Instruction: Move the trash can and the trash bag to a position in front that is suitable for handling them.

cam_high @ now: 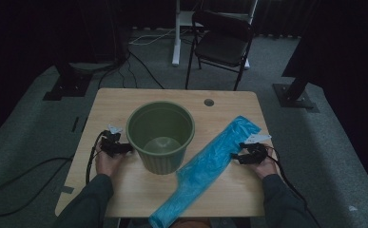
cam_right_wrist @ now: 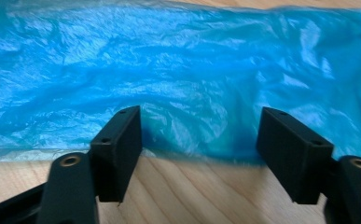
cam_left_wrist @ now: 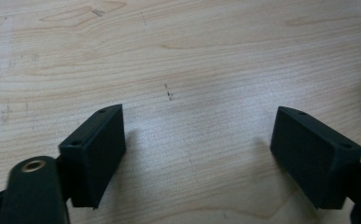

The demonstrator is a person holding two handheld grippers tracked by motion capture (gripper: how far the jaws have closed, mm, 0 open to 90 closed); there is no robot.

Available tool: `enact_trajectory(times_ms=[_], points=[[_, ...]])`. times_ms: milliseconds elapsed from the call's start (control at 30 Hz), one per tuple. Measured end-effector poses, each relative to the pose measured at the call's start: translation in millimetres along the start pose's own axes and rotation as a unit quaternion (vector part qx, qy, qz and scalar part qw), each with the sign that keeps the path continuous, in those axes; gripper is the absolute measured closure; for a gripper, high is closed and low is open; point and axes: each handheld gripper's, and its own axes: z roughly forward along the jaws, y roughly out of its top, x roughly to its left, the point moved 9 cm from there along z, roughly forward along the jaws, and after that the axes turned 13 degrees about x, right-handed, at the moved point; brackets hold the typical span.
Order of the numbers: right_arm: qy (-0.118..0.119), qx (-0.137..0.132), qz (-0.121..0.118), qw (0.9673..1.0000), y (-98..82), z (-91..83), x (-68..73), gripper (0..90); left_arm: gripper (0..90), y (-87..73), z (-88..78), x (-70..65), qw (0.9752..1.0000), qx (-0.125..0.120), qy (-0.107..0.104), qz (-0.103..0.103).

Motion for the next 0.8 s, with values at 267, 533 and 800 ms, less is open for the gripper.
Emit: enact_trajectory(times_ms=[267, 533, 800], points=[[-0.020, -0.011, 0.000, 0.9997, 13.3, -16.3, 13.1, 31.8, 39.8, -1.2, -5.8, -5.9, 0.9997, 0.019, -0.010, 0.014], [0.032, 0.025, -0.039, 0.9984, 22.0, -3.4, 63.3, 34.1, 49.4, 2.4, -13.5, -16.6, 0.9983, 0.019, -0.048, 0.026], [0.044, 0.055, -0.070, 0.9950, 23.6, 10.7, 79.6, 34.4, 49.5, 13.7, -31.5, -22.6, 0.9945, -0.032, -0.099, 0.008]])
